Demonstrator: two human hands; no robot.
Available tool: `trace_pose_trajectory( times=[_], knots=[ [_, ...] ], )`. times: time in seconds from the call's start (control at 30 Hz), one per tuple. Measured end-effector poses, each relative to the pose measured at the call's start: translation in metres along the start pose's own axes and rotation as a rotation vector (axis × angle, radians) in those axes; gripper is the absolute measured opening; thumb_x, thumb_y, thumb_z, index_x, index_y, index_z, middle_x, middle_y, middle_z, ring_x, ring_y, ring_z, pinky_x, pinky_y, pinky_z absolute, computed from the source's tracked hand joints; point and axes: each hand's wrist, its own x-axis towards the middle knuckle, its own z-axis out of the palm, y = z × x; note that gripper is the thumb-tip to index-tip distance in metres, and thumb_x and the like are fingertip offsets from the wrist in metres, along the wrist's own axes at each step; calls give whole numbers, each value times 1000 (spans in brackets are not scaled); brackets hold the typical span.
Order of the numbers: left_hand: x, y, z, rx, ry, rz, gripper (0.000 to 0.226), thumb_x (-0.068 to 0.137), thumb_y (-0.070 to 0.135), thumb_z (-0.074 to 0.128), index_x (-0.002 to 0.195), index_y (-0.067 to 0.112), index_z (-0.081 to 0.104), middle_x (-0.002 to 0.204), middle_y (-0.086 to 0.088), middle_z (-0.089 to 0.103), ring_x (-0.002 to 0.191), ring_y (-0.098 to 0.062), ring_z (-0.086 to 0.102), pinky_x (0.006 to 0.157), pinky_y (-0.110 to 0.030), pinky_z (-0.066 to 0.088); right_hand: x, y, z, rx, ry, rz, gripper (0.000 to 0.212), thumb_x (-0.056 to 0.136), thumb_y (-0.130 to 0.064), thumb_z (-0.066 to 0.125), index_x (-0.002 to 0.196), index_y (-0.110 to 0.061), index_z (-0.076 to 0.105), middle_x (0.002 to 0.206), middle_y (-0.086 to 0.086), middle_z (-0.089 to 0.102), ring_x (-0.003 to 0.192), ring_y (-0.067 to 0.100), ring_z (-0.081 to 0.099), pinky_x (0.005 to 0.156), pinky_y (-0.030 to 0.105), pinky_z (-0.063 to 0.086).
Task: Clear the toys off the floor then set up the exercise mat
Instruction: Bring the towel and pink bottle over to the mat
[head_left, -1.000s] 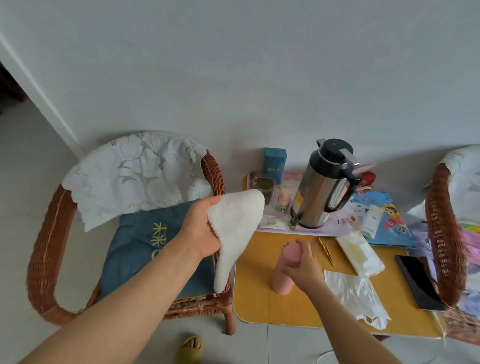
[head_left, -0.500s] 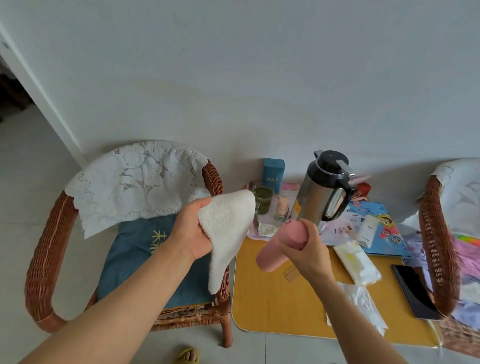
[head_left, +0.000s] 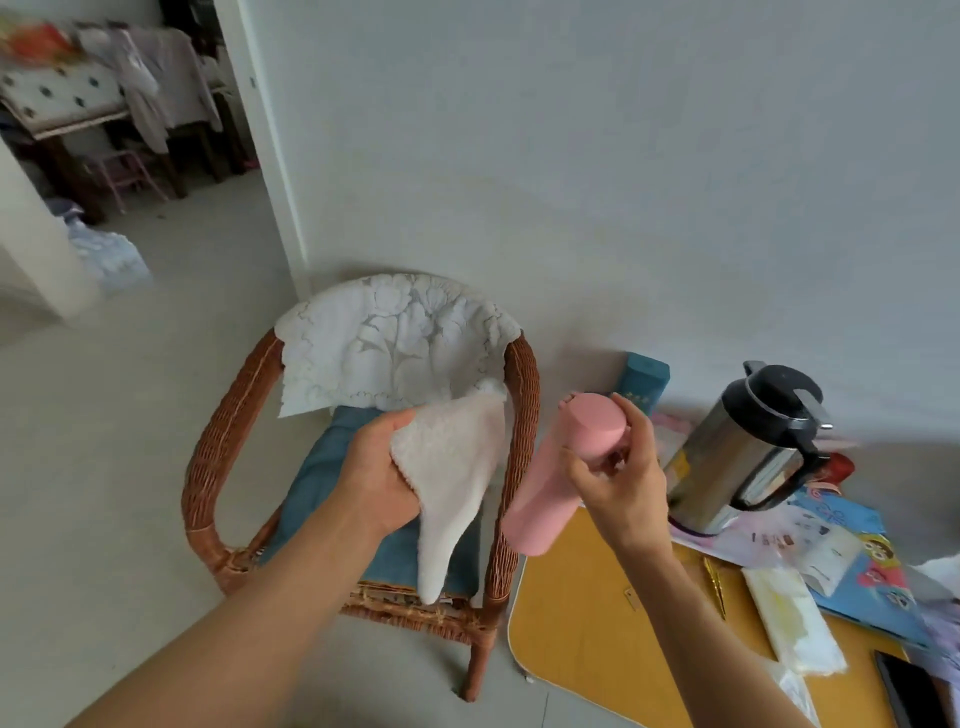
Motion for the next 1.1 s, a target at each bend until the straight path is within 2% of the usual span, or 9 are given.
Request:
trace_pose_trajectory(
  times=[0.1,0.27,0.4,0.6,0.7,0.77,0.83,0.93,1.1],
  knots=[
    [-14,20,-25,-48,37,60,24,91,23,47,85,7,65,74,-12,70,81,-26,60,74,-37,47,-1,-15,26,20,-73,-58,76,62,-46,66,129,-23,38,102,-25,49,86,-8,56,66,1,44],
    [-46,66,-82,-105,71,171,23,89,19,46,90,6,64,80,-11,66,78,-24,61,70,-32,50,-4,-53,88,40,-181,-112,70,73,-14,76,132,-21,39,103,-14,54,83,-13,56,65,3,46],
    [-75,103,-139,-161,151,236,22,86,19,46,88,6,64,79,-11,64,76,-25,60,66,-32,49,-20,-93,149,78,-275,-160,70,73,-9,76,133,-17,40,95,-23,51,77,-5,58,68,12,47],
    [-134,162,-239,-247,232,311,27,86,21,41,88,5,63,75,-12,68,67,-26,67,70,-31,52,-67,-158,255,142,-450,-232,74,70,-25,77,133,-20,39,103,-29,47,87,-4,56,74,18,50],
    [-163,188,-293,-276,286,358,27,86,22,41,87,6,62,74,-11,68,66,-27,66,73,-32,51,-92,-189,305,165,-520,-247,69,74,-15,76,131,-21,39,103,-29,46,87,-3,56,73,13,48],
    [-183,203,-322,-304,322,374,28,88,23,40,87,6,62,72,-12,70,62,-26,69,65,-34,56,-107,-207,334,177,-556,-255,68,75,-11,74,132,-22,39,102,-29,46,85,-2,56,73,19,50],
    [-206,218,-355,-336,364,413,30,90,24,39,88,5,63,73,-13,71,61,-27,70,67,-37,56,-124,-228,368,194,-589,-253,68,75,-11,73,133,-23,40,100,-29,45,83,-1,55,74,26,52],
    [-238,235,-394,-384,431,466,31,90,25,39,91,5,63,77,-14,72,65,-28,70,83,-41,46,-146,-256,408,226,-648,-248,67,76,-12,72,133,-26,40,96,-27,47,79,2,55,70,26,51],
    [-284,257,-449,-501,557,559,30,89,25,41,97,5,62,87,-15,71,90,-32,61,90,-43,43,-172,-299,472,277,-829,-261,70,76,-8,72,134,-27,38,93,-27,46,77,2,54,66,22,49]
  ],
)
